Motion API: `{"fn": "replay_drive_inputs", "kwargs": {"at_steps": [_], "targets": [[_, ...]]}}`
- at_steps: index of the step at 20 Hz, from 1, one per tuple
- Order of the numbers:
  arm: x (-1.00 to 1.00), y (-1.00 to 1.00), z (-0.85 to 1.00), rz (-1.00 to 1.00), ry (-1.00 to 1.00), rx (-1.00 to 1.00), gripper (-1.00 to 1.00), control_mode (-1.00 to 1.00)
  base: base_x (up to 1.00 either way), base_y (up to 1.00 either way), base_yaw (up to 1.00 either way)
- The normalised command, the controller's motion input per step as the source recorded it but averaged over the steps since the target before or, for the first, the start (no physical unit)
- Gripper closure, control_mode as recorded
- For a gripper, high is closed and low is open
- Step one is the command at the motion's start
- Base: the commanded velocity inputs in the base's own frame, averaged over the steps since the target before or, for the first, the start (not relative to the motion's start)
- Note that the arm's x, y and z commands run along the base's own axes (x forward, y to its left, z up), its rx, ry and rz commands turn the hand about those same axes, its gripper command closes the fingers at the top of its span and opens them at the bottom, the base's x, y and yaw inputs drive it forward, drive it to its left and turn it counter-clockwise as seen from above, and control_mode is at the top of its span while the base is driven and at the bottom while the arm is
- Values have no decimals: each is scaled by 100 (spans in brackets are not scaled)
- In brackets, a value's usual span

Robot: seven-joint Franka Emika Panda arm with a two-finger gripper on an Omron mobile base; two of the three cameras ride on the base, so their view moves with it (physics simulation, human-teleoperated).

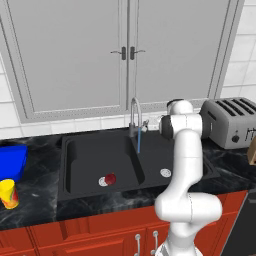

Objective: Pick up all produce items and place them in the sink. Turn on the sink faucet to wash them. Then turn the sink off and put them in the tray.

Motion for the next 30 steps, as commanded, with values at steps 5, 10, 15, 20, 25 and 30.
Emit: {"fn": "replay_drive_inputs", "kwargs": {"at_steps": [5,10,15,20,25,30], "targets": [[6,63,48,13,-8,-3,100,-100,0,0,0],[14,74,45,11,-6,-4,100,-100,0,0,0],[19,76,44,10,-5,-4,100,-100,0,0,0],[23,82,46,9,-4,-3,100,-100,0,0,0],[23,88,52,7,-5,-4,100,-100,0,0,0],[24,93,53,4,-5,-6,100,-100,0,0,0]]}}
